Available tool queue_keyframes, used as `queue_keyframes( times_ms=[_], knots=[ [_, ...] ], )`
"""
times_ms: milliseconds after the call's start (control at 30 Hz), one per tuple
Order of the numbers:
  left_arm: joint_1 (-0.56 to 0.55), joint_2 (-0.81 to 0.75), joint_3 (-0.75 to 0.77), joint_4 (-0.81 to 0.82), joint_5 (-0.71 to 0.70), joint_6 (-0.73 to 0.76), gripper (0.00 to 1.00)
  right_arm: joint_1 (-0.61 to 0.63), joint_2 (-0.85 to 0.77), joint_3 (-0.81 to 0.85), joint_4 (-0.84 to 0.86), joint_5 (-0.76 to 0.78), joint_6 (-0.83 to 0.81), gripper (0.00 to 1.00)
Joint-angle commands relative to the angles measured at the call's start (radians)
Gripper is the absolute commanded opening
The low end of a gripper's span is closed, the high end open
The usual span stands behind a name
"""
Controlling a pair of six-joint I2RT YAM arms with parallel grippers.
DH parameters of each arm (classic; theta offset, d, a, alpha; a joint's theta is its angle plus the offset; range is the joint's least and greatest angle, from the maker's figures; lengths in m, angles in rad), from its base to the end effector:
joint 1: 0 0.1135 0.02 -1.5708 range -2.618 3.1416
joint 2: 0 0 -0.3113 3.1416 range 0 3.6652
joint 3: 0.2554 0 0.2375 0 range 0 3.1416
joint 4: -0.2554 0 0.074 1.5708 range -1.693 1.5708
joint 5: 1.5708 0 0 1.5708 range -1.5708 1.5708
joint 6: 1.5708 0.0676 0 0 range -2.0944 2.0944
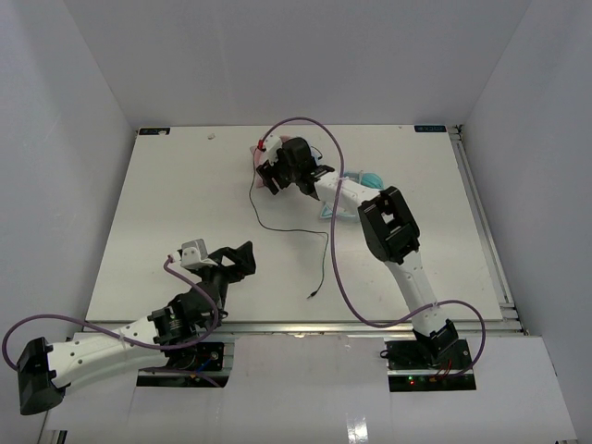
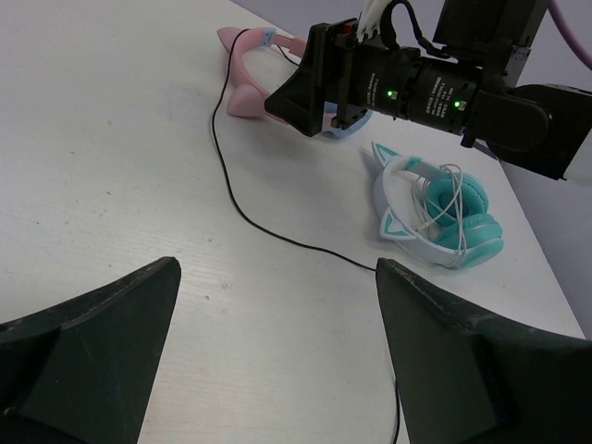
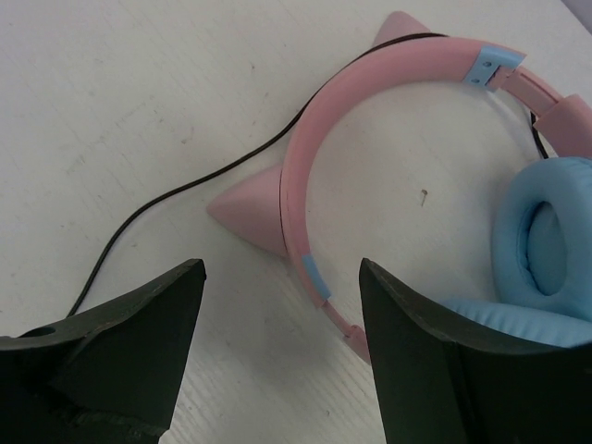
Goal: Wrap the headphones
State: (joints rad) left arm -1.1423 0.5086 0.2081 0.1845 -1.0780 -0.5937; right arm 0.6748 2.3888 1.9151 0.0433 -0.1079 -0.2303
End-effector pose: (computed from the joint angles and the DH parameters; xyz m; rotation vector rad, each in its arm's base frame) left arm 0.0918 -0.0577 0.2421 -0.3503 1.6046 -0.4244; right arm 0.4697 0.3851 0.2160 -0.9457 1.7852 0.3917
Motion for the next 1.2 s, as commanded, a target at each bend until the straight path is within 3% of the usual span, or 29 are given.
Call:
queue_keyframes(
  times_ms=[0, 200, 433, 900, 1133, 1167],
  knots=[
    [0.0, -0.01, 0.01, -0.004, 0.019, -0.012, 0.97, 0.0, 0.044, 0.036, -0.009, 0.021, -0.056, 0.74],
    [0.0, -0.028, 0.004, -0.006, 0.018, -0.012, 0.97, -0.002, 0.066, 0.033, -0.042, 0.025, -0.101, 0.72],
    [0.0, -0.022, 0.005, -0.006, 0.016, -0.014, 0.97, -0.003, 0.061, 0.015, -0.09, 0.027, -0.14, 0.6],
    [0.0, -0.028, 0.007, -0.011, 0.016, -0.02, 0.97, -0.006, 0.125, 0.091, -0.163, 0.147, -0.266, 0.62],
    [0.0, -0.028, 0.005, -0.011, 0.013, -0.018, 0.97, -0.006, 0.108, 0.063, -0.163, 0.119, -0.273, 0.44],
    [0.0, -0.028, 0.006, -0.01, 0.012, -0.018, 0.97, -0.005, 0.099, 0.056, -0.164, 0.1, -0.271, 0.37]
  ],
)
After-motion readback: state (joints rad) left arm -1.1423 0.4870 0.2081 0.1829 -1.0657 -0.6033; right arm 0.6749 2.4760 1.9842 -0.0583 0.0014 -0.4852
